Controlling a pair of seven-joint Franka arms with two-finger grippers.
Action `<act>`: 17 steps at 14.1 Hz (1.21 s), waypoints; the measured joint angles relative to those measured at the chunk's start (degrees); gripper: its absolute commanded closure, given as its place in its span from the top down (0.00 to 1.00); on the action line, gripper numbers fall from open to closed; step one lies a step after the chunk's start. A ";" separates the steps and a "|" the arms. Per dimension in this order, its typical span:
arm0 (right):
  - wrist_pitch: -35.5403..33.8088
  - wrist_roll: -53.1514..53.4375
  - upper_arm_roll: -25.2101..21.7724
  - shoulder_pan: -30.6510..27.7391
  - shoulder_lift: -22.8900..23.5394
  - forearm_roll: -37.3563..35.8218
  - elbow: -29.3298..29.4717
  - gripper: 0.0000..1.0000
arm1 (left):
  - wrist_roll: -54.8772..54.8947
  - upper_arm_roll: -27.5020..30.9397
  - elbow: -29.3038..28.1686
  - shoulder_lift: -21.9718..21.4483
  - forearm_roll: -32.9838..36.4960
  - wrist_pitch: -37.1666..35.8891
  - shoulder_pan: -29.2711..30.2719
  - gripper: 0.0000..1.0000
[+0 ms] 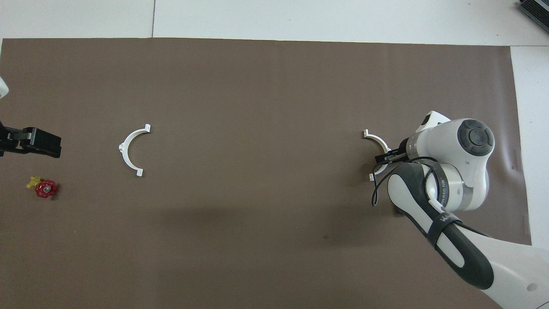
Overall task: Assemble drain pipe with both arms
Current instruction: 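Grasp the white half-ring clamp with the right gripper, then carry the half-ring with the right gripper toward the table center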
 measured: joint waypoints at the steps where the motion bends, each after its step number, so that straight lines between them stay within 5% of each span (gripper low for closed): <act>1: 0.37 0.00 0.00 0.00 -0.04 0.00 -0.18 0.00 | 0.00 0.00 0.00 0.00 0.00 0.00 0.00 1.00; 7: -0.12 1.43 -0.05 -0.02 -0.14 0.22 1.73 0.00 | 0.00 0.00 0.00 0.00 0.00 0.00 0.00 1.00; 10: -8.55 8.64 0.01 0.38 -0.48 0.26 7.47 0.00 | 0.00 0.00 0.00 0.00 0.00 0.00 0.00 1.00; 13: -13.55 24.04 0.26 6.59 -0.80 0.25 11.49 0.00 | 0.00 0.00 0.00 0.00 0.00 0.00 0.00 1.00; 17: -11.90 43.39 0.54 18.14 -0.16 0.19 11.56 0.00 | 0.00 0.00 0.00 0.00 0.00 0.00 0.00 1.00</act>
